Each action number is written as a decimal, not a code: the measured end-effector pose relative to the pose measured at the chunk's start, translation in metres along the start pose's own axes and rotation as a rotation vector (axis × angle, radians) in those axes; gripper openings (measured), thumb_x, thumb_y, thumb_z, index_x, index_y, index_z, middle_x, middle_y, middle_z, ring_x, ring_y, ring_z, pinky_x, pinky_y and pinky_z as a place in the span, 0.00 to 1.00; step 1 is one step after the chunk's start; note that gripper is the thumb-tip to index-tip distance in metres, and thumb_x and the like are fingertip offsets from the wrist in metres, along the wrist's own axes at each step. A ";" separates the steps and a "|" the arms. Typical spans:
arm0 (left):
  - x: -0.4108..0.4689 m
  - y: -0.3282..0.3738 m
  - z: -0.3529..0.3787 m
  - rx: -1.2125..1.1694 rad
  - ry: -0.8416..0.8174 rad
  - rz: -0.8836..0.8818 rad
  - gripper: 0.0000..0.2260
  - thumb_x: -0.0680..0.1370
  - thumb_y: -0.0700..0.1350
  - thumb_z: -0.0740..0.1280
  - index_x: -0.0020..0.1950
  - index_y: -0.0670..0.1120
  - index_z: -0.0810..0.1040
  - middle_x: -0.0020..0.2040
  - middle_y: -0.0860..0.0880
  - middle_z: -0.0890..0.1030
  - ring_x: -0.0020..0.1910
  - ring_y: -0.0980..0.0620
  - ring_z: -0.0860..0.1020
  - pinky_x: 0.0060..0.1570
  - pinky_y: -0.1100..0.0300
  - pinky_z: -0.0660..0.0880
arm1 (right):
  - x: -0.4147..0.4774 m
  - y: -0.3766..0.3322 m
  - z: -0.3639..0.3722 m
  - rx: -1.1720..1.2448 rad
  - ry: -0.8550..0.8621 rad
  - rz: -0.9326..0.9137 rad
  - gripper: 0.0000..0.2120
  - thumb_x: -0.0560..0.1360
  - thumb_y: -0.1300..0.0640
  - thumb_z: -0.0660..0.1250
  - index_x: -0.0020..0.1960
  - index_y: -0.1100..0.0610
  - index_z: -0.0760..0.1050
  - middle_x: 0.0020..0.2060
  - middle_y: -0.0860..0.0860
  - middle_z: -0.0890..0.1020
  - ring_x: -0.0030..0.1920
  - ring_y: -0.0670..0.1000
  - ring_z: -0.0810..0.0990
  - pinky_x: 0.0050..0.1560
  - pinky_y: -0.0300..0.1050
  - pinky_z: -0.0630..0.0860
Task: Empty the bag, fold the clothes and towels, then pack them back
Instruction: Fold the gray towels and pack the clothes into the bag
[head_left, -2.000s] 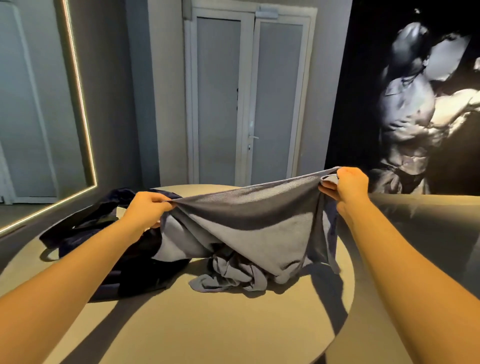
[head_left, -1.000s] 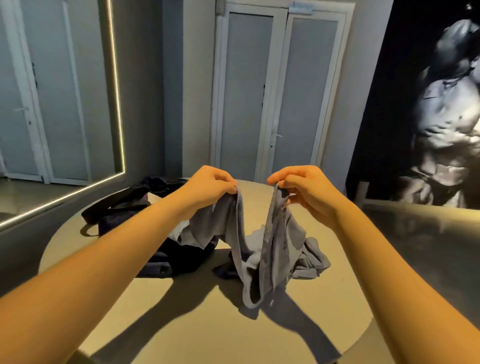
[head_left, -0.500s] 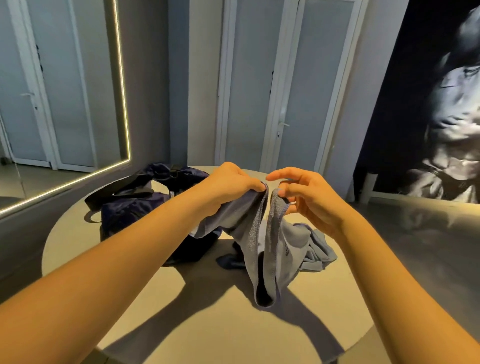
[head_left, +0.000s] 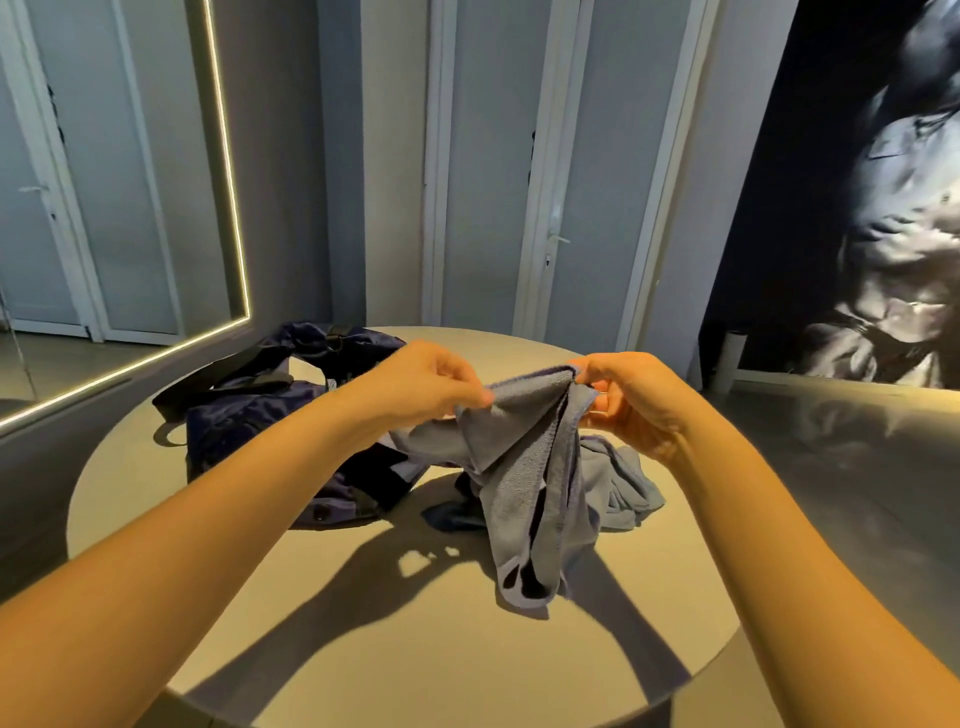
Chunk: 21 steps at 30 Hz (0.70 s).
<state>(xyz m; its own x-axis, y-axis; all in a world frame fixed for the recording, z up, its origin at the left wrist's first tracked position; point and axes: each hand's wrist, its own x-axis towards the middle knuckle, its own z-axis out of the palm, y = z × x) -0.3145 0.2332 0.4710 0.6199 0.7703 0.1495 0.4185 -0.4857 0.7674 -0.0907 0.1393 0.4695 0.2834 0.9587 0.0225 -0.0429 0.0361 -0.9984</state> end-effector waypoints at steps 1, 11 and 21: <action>-0.002 -0.002 -0.004 -0.076 0.074 0.047 0.08 0.78 0.48 0.74 0.45 0.44 0.86 0.41 0.49 0.85 0.44 0.53 0.81 0.51 0.54 0.79 | 0.000 -0.002 -0.002 0.008 0.003 0.010 0.10 0.73 0.70 0.62 0.54 0.67 0.77 0.48 0.60 0.83 0.42 0.54 0.83 0.40 0.47 0.83; -0.017 0.055 -0.027 -0.602 0.377 0.315 0.06 0.79 0.45 0.71 0.45 0.44 0.83 0.37 0.51 0.84 0.37 0.56 0.81 0.38 0.64 0.77 | -0.026 -0.061 0.007 0.080 -0.150 -0.245 0.17 0.75 0.69 0.57 0.42 0.58 0.83 0.45 0.56 0.83 0.42 0.51 0.82 0.45 0.47 0.82; -0.004 0.002 -0.025 -0.594 0.554 -0.048 0.13 0.80 0.47 0.71 0.52 0.36 0.84 0.43 0.40 0.82 0.41 0.46 0.79 0.48 0.51 0.78 | -0.017 -0.047 -0.002 -0.081 0.083 -0.219 0.11 0.76 0.72 0.63 0.53 0.67 0.83 0.49 0.61 0.83 0.43 0.55 0.86 0.45 0.46 0.83</action>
<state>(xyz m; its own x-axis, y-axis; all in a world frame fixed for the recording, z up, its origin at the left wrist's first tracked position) -0.3326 0.2389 0.4873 0.1268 0.9530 0.2751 -0.0822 -0.2663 0.9604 -0.0914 0.1209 0.5158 0.3549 0.9040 0.2383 0.1044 0.2149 -0.9710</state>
